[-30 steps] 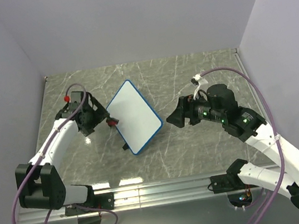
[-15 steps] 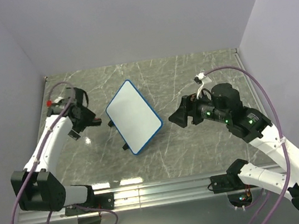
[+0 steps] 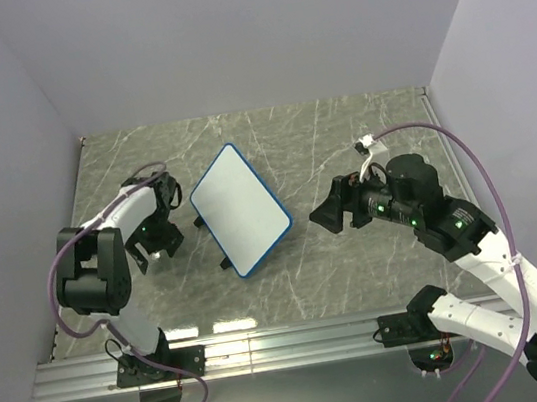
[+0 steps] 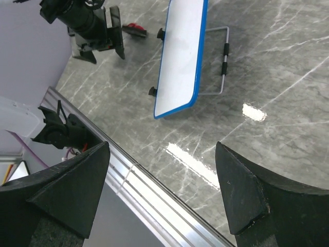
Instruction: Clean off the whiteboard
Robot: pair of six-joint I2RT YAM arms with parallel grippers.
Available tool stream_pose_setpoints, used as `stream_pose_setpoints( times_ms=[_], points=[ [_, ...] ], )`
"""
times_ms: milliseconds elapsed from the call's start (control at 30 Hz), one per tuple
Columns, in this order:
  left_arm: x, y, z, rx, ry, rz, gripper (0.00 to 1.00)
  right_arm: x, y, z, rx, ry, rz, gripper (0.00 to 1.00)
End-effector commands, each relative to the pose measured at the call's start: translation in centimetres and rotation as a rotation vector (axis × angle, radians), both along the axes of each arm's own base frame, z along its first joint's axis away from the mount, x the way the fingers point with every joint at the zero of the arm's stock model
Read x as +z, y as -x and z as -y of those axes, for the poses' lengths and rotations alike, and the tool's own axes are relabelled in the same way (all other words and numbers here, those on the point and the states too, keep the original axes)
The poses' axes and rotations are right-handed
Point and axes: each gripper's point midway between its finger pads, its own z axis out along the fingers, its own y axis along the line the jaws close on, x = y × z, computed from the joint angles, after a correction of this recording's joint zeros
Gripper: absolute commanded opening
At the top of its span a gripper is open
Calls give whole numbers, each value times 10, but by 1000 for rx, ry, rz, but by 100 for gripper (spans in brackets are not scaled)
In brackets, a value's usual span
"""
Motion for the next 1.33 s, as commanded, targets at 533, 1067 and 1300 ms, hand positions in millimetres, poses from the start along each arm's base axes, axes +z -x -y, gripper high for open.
stream_pose_setpoints(
  times_ms=[533,1067,1300],
  points=[
    [96,-71,37,-85,174,480,88,21,-6,5,-33,-21,63,90],
    [290,-60,18,-284,97,1241,99,50,-4,-19,33,-146,14,100],
    [296,-59,7,-296,20,1247,99,54,-3,-20,38,-159,28,100]
  ],
)
